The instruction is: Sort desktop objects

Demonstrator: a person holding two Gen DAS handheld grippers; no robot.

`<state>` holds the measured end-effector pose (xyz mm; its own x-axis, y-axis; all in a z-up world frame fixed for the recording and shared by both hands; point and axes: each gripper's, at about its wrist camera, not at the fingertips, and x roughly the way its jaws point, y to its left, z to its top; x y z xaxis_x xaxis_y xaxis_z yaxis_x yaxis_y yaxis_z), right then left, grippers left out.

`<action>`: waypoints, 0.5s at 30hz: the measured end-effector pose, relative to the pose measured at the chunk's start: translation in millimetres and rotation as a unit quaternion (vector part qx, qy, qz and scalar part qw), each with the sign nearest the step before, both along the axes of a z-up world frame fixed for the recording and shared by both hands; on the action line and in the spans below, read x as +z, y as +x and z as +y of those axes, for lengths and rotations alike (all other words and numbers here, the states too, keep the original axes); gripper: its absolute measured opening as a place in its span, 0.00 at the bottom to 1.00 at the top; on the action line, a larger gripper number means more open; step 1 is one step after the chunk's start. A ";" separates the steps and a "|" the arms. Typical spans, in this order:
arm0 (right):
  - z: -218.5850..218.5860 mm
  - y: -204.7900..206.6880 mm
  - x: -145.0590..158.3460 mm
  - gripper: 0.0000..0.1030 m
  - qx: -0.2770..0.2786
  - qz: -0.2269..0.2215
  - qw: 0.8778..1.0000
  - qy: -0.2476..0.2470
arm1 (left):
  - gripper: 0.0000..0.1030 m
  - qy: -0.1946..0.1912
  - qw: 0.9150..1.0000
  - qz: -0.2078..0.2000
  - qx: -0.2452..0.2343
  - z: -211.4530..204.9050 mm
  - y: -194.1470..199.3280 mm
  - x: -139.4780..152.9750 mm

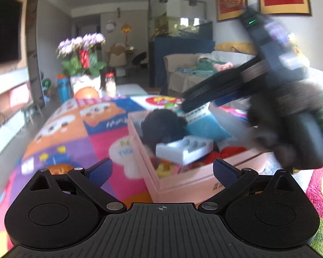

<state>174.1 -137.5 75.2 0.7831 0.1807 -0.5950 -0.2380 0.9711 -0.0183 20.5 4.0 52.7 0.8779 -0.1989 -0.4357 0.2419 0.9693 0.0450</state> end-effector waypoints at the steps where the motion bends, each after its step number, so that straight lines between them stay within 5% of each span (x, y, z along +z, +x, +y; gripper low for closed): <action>1: 6.5 6.5 -5.5 0.70 -0.001 0.003 1.000 -0.012 | 0.99 0.005 1.000 -0.005 0.001 0.4 0.3 1.5; 4: 4.3 16.2 -11.5 0.54 -0.004 0.040 0.999 -0.009 | 0.99 0.010 1.000 -0.006 0.002 4.8 4.1 1.6; 9: -16.1 -9.5 -10.5 0.51 -0.009 0.050 0.997 -0.057 | 1.00 0.010 1.000 -0.003 0.006 7.0 12.7 -3.5; 15: -40.7 -34.4 -6.9 0.41 0.001 0.059 0.998 -0.028 | 1.00 0.009 1.000 0.000 0.000 -1.5 22.4 -8.6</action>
